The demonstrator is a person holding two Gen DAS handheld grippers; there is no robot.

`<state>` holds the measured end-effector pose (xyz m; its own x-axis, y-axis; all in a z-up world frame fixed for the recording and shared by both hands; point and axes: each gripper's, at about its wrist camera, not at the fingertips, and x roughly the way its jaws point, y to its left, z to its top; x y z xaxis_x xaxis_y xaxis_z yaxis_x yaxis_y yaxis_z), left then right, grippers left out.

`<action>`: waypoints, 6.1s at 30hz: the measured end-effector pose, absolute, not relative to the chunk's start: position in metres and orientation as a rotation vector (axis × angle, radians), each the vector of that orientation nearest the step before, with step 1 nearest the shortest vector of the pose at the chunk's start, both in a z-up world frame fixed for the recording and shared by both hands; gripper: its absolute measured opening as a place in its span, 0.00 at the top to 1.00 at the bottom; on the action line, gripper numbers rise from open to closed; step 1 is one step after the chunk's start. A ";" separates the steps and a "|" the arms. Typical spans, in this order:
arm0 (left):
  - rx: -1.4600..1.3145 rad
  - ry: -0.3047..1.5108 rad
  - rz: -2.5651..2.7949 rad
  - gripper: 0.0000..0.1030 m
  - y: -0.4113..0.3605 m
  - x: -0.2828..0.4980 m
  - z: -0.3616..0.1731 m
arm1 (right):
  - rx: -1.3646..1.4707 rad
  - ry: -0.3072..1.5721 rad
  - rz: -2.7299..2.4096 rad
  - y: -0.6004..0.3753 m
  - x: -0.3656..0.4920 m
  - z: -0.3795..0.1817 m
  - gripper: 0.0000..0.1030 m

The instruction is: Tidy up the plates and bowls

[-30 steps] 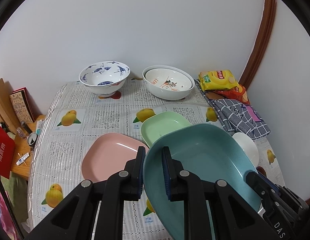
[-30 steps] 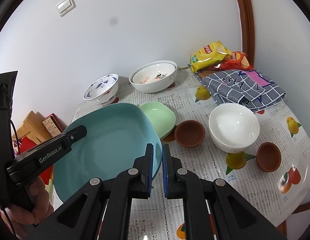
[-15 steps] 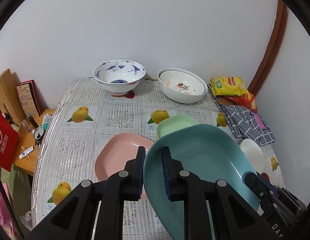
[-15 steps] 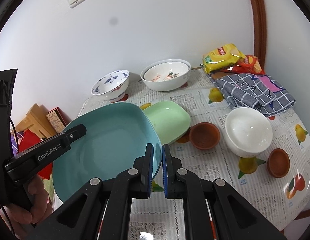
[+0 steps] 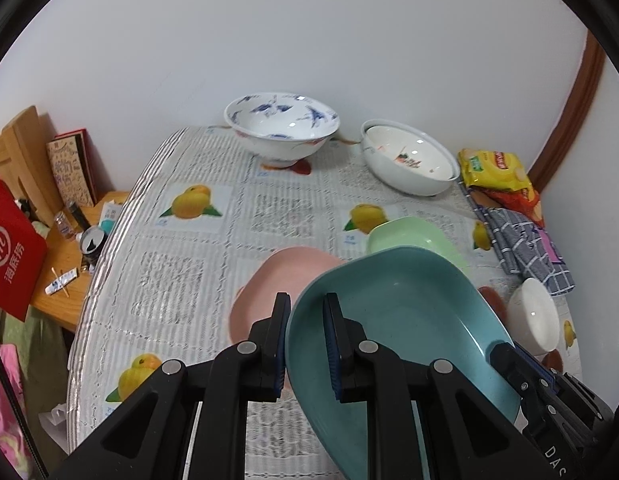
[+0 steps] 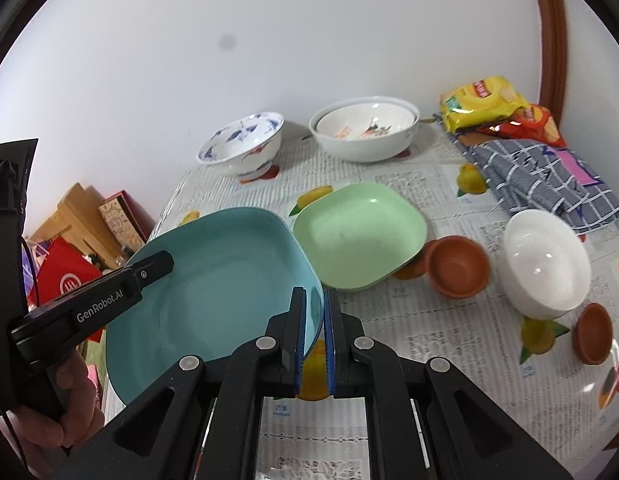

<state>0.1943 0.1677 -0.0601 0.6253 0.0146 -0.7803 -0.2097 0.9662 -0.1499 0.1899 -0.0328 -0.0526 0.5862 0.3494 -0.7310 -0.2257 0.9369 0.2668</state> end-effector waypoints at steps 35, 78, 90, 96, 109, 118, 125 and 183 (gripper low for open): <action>-0.298 0.990 0.244 0.84 0.220 0.227 -0.125 | -0.012 0.950 0.456 0.038 0.251 -0.110 0.92; -0.147 0.970 0.203 0.74 0.179 0.222 -0.094 | -0.013 0.810 0.373 -0.022 0.254 -0.071 0.43; -0.065 0.879 0.136 0.74 0.127 0.245 -0.049 | 0.016 0.715 0.226 -0.097 0.252 -0.023 0.38; -0.019 0.868 0.158 0.73 0.108 0.277 -0.050 | 0.028 0.715 0.241 -0.109 0.280 -0.015 0.38; 0.013 0.965 0.107 0.70 0.092 0.359 -0.101 | 0.039 0.847 0.254 -0.091 0.356 -0.089 0.38; 0.012 1.042 0.064 0.70 0.089 0.372 -0.132 | 0.031 0.928 0.257 -0.092 0.354 -0.131 0.45; 0.011 1.066 0.037 0.70 0.085 0.374 -0.142 | 0.017 0.934 0.273 -0.086 0.348 -0.136 0.49; -0.091 0.982 0.024 0.84 0.101 0.365 -0.122 | 0.068 0.843 0.288 -0.077 0.347 -0.132 0.92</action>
<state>0.3649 0.1009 -0.1216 0.5556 -0.0210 -0.8312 -0.0614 0.9959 -0.0662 0.3470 -0.0767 -0.1322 0.6291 0.2780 -0.7259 -0.2246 0.9590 0.1726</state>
